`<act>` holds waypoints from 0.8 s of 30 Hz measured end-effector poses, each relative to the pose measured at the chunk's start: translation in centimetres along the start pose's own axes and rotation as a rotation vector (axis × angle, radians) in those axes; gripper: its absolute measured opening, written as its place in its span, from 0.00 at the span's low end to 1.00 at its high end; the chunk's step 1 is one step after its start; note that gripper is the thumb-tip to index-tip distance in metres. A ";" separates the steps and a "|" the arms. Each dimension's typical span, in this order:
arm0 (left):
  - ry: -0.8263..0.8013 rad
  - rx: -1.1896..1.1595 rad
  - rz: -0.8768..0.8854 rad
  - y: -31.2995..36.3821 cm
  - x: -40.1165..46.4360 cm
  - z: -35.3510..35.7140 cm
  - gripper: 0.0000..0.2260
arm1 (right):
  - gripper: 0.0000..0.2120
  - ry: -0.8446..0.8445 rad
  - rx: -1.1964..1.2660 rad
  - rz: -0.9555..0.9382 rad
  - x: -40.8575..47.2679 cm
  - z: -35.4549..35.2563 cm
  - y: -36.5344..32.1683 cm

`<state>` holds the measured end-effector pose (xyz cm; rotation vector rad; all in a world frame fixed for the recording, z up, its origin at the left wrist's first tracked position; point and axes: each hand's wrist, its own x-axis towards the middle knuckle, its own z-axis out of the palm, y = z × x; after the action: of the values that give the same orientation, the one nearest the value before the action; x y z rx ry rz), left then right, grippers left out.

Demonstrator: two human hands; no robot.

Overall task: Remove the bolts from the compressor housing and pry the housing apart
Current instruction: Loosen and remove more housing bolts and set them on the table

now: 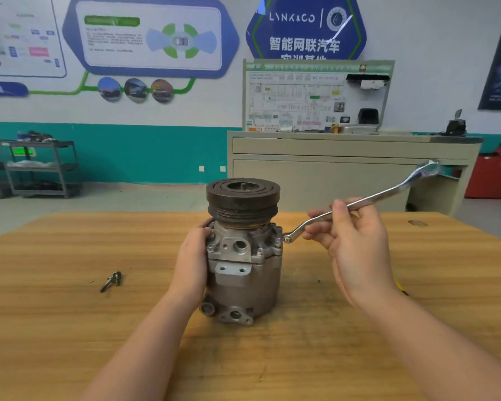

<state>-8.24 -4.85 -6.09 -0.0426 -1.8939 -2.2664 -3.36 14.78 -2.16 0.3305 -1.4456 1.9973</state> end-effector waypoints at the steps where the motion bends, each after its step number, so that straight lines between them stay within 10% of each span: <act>1: -0.003 0.002 0.001 0.0 -0.2 0.0 0.25 | 0.07 -0.010 -0.029 -0.050 -0.3 0.2 -0.2; 24: -0.026 0.036 0.016 0.3 -0.4 -0.2 0.26 | 0.03 -0.261 -0.620 -0.707 -2.1 2.2 0.0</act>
<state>-7.83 -5.04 -5.90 -0.0825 -1.9399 -2.2314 -2.06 12.05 -2.51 0.7175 -1.7094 0.9218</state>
